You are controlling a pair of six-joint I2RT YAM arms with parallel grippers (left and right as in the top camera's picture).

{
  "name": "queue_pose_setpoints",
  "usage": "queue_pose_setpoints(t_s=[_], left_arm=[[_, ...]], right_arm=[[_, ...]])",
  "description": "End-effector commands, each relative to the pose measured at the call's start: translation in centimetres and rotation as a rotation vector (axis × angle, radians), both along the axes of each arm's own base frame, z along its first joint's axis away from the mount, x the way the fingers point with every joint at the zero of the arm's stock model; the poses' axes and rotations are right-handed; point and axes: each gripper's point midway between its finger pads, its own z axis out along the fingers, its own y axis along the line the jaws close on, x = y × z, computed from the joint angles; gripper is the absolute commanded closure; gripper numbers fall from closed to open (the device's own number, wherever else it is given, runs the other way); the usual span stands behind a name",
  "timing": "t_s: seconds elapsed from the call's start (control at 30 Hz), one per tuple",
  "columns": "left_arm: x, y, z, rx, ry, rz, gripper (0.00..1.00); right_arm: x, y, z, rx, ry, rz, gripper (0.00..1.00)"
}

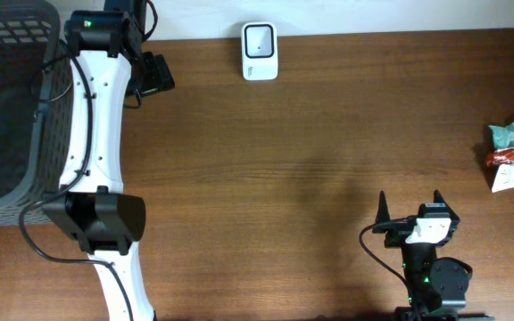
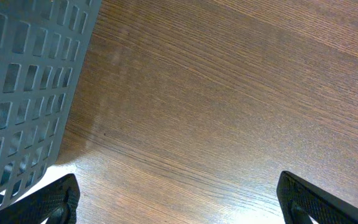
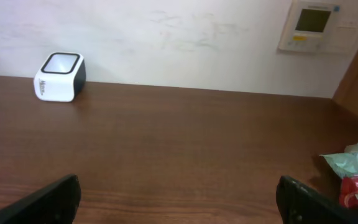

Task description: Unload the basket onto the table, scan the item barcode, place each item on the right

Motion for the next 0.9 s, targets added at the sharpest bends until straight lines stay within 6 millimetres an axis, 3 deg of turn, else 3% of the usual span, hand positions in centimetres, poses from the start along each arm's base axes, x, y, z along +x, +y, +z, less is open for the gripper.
queue_pose_setpoints(t_s=[0.0, 0.2, 0.87], left_arm=[[-0.06, 0.01, 0.64, 0.011, -0.014, -0.009, 0.01], [-0.06, 0.01, 0.64, 0.011, -0.014, -0.009, 0.01], [-0.07, -0.04, 0.64, 0.011, -0.014, -0.010, 0.01]], right_arm=[[0.01, 0.93, -0.20, -0.011, 0.000, 0.052, 0.01], [0.00, 0.55, -0.23, 0.104, -0.002, 0.021, 0.02], [0.01, 0.53, -0.20, 0.103, -0.003, 0.020, 0.01]])
